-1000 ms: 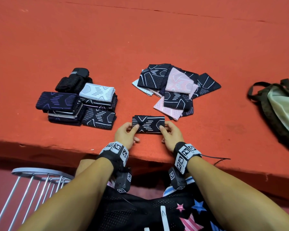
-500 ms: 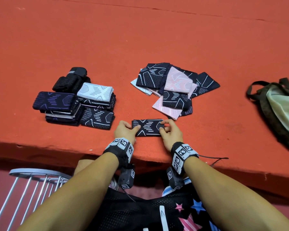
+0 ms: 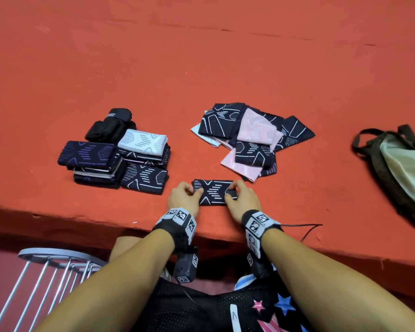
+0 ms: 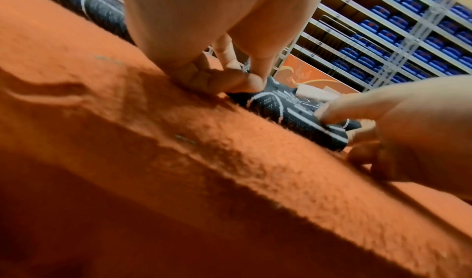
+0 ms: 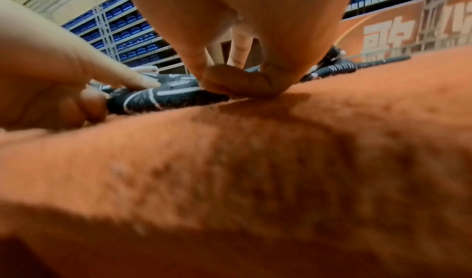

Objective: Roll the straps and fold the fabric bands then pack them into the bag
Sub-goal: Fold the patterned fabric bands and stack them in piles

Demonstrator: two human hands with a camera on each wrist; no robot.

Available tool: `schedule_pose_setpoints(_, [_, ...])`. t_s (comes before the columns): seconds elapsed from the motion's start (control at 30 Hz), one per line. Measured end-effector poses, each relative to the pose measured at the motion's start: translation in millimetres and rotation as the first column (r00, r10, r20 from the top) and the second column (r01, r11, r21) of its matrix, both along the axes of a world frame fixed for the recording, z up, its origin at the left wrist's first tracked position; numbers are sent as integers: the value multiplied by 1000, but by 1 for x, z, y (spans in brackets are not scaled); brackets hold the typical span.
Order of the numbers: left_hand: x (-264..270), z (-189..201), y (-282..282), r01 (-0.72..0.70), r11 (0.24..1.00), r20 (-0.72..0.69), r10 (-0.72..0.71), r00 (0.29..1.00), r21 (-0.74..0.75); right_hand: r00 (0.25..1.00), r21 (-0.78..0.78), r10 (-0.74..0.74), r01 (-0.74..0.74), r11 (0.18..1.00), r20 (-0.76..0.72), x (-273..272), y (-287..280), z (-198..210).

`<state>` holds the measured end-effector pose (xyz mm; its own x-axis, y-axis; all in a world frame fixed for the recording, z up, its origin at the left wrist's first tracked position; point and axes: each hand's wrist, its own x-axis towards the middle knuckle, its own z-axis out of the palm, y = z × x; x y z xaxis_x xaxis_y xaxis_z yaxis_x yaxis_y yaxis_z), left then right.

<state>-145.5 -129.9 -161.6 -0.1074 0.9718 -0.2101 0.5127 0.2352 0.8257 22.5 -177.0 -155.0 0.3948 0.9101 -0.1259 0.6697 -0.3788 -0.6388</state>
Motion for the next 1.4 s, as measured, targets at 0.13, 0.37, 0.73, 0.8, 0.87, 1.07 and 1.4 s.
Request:
schedule_pose_setpoints(0.13, [-13,9,-1,-2,999,132,-2,991,34,919,3,65,-69,998,-390,-3,9,9])
schedule_pose_setpoints(0.37, [-80,50,21,-64,952,77,42,996,300,852,178,218,-150,973,-476,-82,52,27])
schedule_pose_setpoints(0.73, [-140,33,36,34,967,-324,51,945,252,896,221,223,-145,965,-384,-171,90,8])
schedule_pose_setpoints(0.8, [-138,30,35,75,961,-368,29,929,267,918,214,224,-159,964,-327,-173,93,1])
schedule_pose_setpoints(0.87, [-134,26,38,121,964,-374,-25,927,235,938,212,217,-162,964,-269,-171,97,-5])
schedule_pose_setpoints(1.07, [-127,15,44,71,994,-347,-37,937,86,942,193,240,-197,961,-234,-161,95,-12])
schedule_pose_setpoints(1.4, [-119,32,37,16,981,-270,37,962,193,895,155,301,-263,952,-330,-146,94,-5])
